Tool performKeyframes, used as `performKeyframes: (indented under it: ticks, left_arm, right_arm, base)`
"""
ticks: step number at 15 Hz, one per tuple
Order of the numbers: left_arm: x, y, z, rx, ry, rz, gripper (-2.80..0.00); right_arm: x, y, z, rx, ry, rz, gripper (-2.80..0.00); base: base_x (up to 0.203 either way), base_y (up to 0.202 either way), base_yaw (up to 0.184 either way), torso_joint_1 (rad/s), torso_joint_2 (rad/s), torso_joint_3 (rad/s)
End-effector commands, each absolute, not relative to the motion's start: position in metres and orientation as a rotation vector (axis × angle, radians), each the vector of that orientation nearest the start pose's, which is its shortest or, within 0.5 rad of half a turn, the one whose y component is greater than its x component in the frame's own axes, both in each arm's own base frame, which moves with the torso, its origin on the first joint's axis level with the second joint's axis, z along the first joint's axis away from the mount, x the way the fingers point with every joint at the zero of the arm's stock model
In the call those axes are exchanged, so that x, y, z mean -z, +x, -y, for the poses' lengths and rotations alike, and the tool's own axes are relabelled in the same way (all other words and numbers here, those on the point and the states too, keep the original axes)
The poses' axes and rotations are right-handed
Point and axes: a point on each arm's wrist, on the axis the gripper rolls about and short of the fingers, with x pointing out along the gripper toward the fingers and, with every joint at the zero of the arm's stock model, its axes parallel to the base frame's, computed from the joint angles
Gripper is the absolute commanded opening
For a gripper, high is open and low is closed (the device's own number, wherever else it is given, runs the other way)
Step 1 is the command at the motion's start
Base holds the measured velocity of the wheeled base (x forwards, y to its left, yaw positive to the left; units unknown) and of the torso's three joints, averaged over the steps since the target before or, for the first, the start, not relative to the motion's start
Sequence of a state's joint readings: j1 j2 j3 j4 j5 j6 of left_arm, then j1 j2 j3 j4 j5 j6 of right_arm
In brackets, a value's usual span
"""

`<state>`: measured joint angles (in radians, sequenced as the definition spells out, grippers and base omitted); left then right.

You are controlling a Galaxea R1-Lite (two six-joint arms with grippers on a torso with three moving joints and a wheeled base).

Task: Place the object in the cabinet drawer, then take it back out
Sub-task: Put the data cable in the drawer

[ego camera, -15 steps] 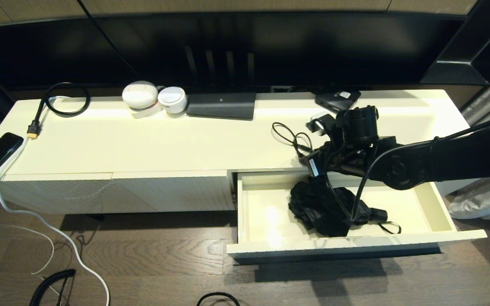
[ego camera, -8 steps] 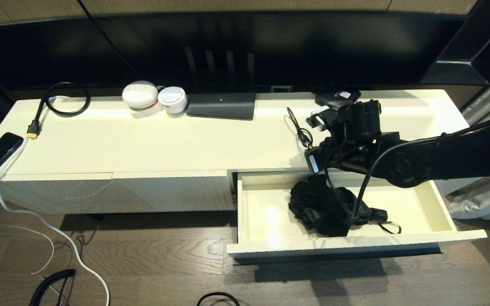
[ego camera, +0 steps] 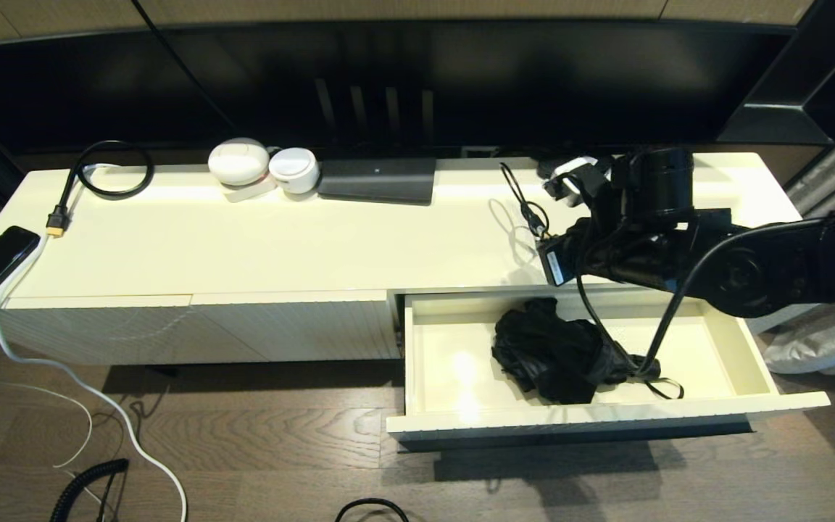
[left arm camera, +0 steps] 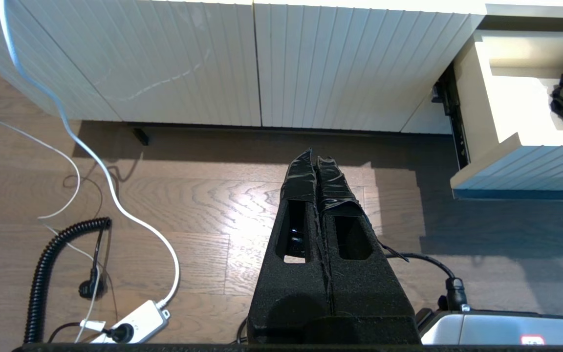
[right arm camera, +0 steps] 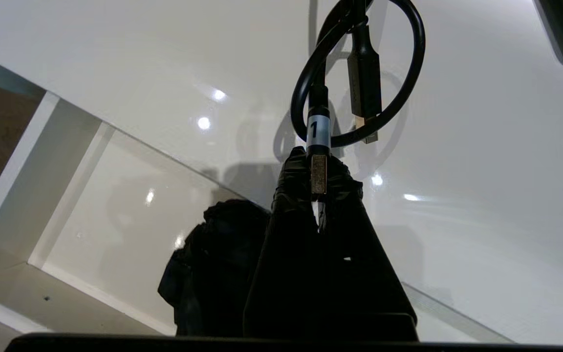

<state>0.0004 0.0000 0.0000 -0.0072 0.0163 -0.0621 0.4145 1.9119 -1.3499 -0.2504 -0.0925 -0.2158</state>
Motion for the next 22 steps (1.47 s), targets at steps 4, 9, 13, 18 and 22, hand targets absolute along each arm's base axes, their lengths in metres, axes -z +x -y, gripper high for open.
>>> performKeyframes:
  ticks: [4,9,13,18,22]
  left_arm:
    - [-0.076,-0.023,0.000,-0.017,-0.063,0.008,-2.80]
    - [-0.076,-0.023,0.000,-0.018,-0.063,0.008,-2.80]
    - [-0.076,-0.023,0.000,-0.018,-0.063,0.008,-2.80]
    - [-0.076,-0.023,0.000,-0.017,-0.063,0.008,-2.80]
    - [-0.076,-0.023,0.000,-0.018,-0.063,0.010,-2.80]
  right_arm:
    - [-0.216,0.298,-0.123,-0.303,-0.363,-0.375,-2.80]
    - [-0.188,0.256,-0.082,-0.252,-0.396,-0.560,-2.80]
    - [-0.172,0.240,-0.057,-0.215,-0.455,-0.625,-2.80]
    - [-0.139,0.241,-0.050,-0.212,-0.466,-0.748,-2.80]
    - [-0.118,0.261,-0.055,-0.198,-0.422,-0.794,-2.80]
  base:
    - [0.000,0.000,0.000,0.000,0.00,0.000]
    - [0.000,0.000,0.000,0.000,0.00,0.000]
    - [0.000,0.000,0.000,0.000,0.00,0.000]
    - [0.000,0.000,0.000,0.000,0.00,0.000]
    - [0.000,0.000,0.000,0.000,0.00,0.000]
